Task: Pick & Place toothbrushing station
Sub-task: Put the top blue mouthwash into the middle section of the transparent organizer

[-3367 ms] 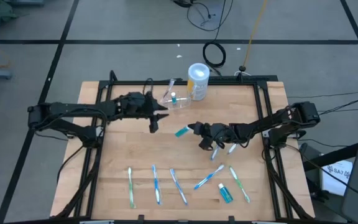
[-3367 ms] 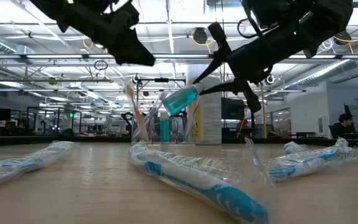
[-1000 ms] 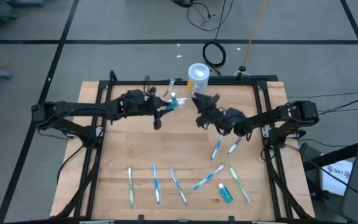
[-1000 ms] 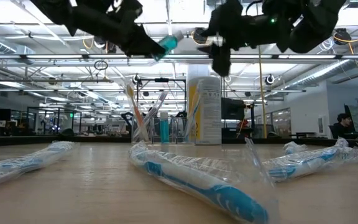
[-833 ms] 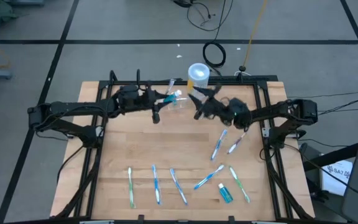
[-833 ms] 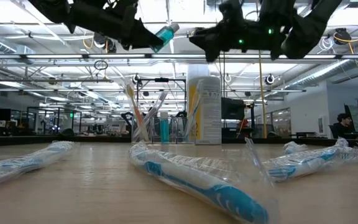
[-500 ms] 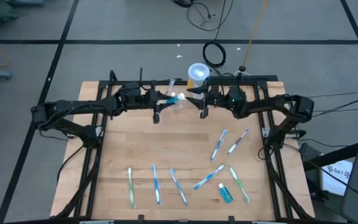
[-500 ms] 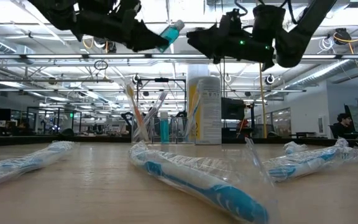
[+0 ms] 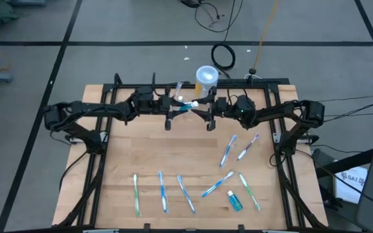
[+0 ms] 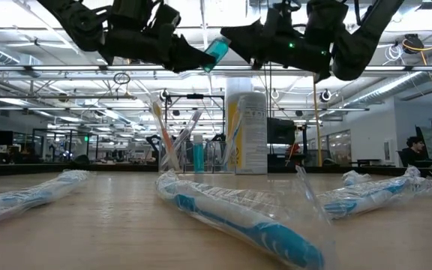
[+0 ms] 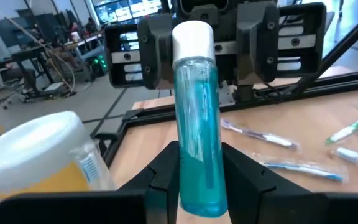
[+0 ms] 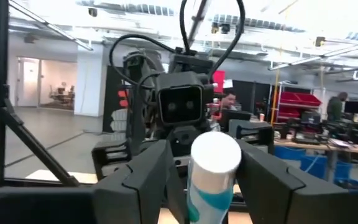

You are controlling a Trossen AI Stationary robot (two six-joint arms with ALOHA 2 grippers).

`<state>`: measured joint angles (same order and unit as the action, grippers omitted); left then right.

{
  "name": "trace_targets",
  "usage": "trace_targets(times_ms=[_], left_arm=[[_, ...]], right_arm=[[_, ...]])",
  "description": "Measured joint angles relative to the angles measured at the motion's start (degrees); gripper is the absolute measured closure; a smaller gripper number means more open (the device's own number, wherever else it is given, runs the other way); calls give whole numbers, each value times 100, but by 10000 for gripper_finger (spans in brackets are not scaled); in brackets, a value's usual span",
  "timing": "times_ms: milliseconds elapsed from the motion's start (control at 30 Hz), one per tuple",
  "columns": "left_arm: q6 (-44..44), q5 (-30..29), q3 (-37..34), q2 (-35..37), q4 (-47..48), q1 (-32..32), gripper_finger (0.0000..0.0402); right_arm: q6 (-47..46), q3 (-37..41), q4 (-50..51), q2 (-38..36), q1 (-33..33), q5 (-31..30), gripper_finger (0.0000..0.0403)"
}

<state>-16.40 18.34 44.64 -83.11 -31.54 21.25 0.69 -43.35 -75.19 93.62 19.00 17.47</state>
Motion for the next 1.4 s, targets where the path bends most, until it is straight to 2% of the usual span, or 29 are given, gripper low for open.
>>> trace_targets(times_ms=[200, 467, 600, 767, 867, 967, 1033, 1200, 1400], left_arm=[[192, -30, 0, -17, -3, -13, 309], [354, -21, 0, -17, 3, -16, 309], [468, -23, 0, -17, 3, -19, 306], [500, -61, 0, -17, 12, -23, 267], [511, -167, 0, -17, 38, -39, 236], [509, -442, 0, -17, 59, -41, 211], [491, -846, 0, -15, 97, -50, 200], [455, -1713, 0, -15, 253, -46, 189], [106, -1979, 0, 120, 648, -35, 188]], right_arm=[[189, 0, 14, 0, 4, -85, 246], [293, 0, -5, 0, 7, -72, 308], [282, 0, -5, 0, 7, -69, 309], [326, 0, -1, 0, 7, -67, 289], [326, 0, 0, 0, 4, -59, 298], [354, 0, 9, 0, 4, -66, 311], [470, 0, 72, 0, 13, -87, 311], [829, 0, 267, 0, 17, -380, 306], [1138, 0, 560, 0, 40, -1039, 307]])
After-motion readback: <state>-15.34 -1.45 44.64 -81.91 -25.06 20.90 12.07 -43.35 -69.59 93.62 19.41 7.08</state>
